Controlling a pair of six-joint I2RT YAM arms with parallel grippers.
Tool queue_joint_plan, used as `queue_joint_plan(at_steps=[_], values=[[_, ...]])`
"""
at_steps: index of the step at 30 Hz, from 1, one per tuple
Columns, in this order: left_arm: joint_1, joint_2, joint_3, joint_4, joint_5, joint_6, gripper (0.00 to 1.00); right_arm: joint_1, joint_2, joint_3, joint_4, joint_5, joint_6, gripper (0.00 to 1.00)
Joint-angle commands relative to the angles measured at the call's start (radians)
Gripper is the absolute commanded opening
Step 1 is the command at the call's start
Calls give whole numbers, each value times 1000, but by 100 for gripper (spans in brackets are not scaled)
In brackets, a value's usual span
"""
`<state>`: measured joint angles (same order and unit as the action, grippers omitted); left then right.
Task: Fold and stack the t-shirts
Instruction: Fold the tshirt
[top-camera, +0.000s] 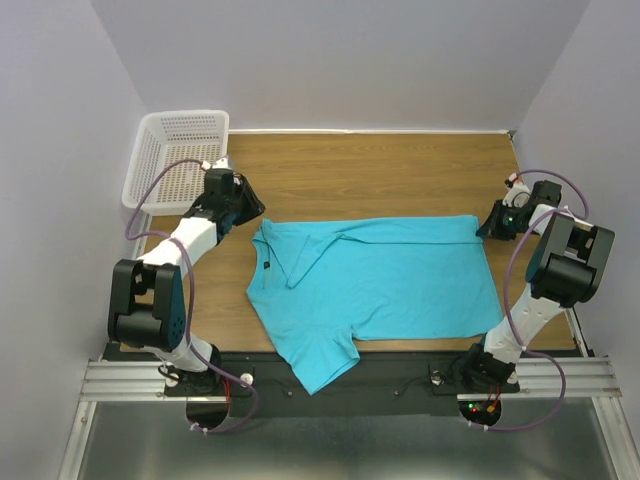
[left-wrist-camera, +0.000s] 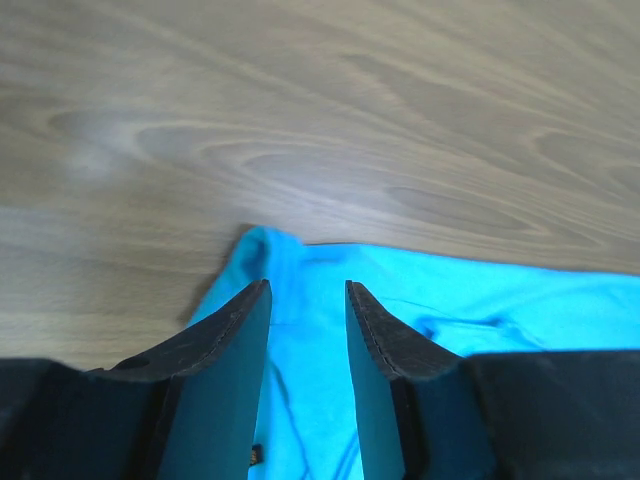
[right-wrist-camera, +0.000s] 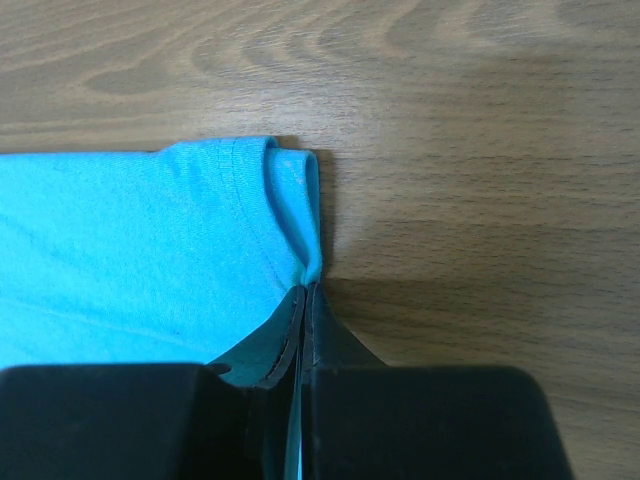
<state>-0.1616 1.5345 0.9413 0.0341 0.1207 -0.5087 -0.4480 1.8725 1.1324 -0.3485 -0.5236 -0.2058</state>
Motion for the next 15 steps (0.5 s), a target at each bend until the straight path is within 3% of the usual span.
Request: queue_joint_plan(at_steps=[1, 6, 15], values=[[2, -51, -1, 64, 97, 67, 47, 19, 40, 1, -73, 27, -12, 3], [2, 91, 89, -13, 94, 91, 47, 19, 39, 0, -73, 25, -14, 3], [2, 179, 152, -33, 7, 78, 47, 19, 40, 1, -73, 22, -12, 3]])
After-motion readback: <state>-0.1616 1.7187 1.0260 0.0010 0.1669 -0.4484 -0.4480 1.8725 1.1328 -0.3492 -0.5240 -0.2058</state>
